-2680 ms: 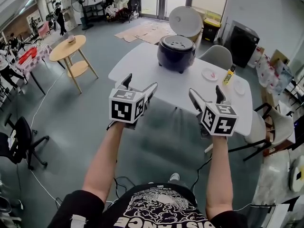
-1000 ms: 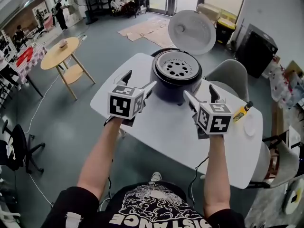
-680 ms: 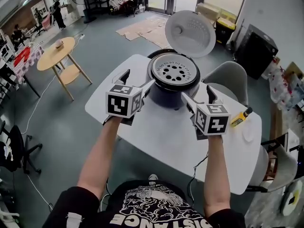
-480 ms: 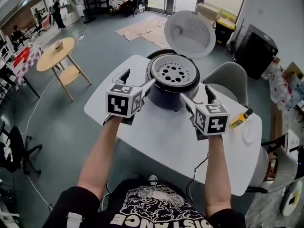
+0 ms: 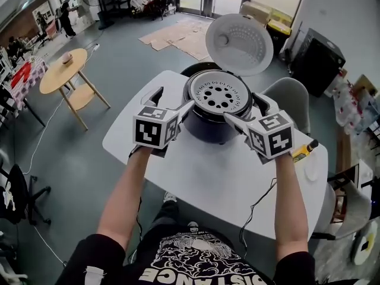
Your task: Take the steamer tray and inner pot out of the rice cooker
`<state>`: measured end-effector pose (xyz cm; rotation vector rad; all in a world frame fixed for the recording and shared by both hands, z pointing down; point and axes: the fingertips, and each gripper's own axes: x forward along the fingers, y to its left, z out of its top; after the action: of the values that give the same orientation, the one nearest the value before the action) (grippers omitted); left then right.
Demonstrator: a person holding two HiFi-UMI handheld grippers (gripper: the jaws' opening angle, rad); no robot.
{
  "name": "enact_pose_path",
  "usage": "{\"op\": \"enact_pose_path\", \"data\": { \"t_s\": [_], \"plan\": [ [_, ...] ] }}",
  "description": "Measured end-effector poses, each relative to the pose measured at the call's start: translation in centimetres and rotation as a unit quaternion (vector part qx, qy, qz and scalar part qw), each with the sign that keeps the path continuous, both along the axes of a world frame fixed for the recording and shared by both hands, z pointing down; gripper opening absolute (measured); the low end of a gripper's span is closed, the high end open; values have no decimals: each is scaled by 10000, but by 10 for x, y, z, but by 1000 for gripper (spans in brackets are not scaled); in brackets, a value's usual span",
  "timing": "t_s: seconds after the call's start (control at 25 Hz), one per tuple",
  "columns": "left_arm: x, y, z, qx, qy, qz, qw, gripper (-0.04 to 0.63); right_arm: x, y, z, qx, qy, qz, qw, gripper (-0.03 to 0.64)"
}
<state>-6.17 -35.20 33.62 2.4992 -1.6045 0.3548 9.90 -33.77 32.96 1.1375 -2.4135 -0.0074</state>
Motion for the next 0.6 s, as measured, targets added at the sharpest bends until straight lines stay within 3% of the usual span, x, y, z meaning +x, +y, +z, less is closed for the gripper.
{"op": "enact_pose_path", "data": {
  "t_s": [0.36,0.6],
  "plan": [
    [-16,-76,7,-16,-29,441,9990,414,-41,-83,10,-365,1244,-729,9889,456],
    [-20,-121,19,-91,21,735,9973,414,-66,-125,32,-914,1600,-1084,9769,456]
  ]
}}
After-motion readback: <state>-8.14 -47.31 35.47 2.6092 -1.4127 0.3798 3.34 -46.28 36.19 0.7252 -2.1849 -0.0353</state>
